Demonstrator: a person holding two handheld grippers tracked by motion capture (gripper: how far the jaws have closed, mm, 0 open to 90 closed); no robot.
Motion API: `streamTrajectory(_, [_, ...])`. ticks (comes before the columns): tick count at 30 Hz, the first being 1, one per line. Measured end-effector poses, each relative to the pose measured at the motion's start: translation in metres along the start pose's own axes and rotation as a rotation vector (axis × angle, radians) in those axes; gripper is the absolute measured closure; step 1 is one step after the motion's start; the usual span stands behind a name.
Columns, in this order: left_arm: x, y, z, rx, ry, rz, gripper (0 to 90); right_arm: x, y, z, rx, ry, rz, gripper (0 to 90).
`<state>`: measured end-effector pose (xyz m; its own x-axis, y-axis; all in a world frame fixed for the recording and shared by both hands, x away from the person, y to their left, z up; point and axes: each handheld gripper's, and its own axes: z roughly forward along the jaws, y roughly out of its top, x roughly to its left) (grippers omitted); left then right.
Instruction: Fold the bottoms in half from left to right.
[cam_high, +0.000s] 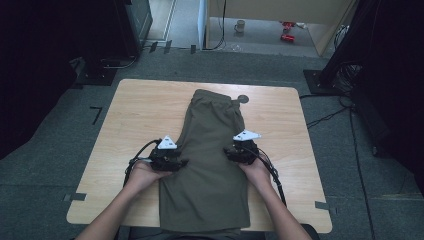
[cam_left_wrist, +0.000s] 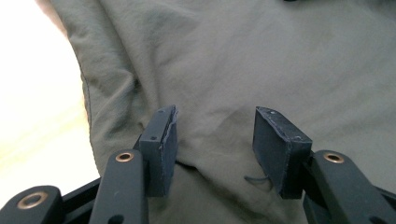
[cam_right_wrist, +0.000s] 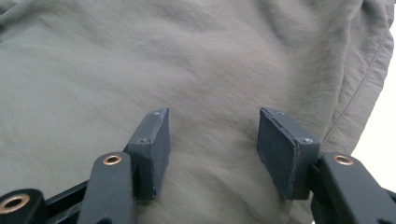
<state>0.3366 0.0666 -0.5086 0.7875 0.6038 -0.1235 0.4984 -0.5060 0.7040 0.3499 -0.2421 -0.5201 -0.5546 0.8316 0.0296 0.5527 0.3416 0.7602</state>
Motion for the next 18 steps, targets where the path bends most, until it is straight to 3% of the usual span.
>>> streamTrajectory(3, [-0.002,-0.005,-0.004,-0.006,-0.004,-0.015,49.3,0.006,-0.003,-0.001,-0.01,0.01,-0.008,43.0])
streamTrajectory(18, [-0.023,-0.024,-0.02,0.004,0.022,-0.012,45.5,0.026,-0.012,-0.011,-0.011,0.04,-0.036,42.0])
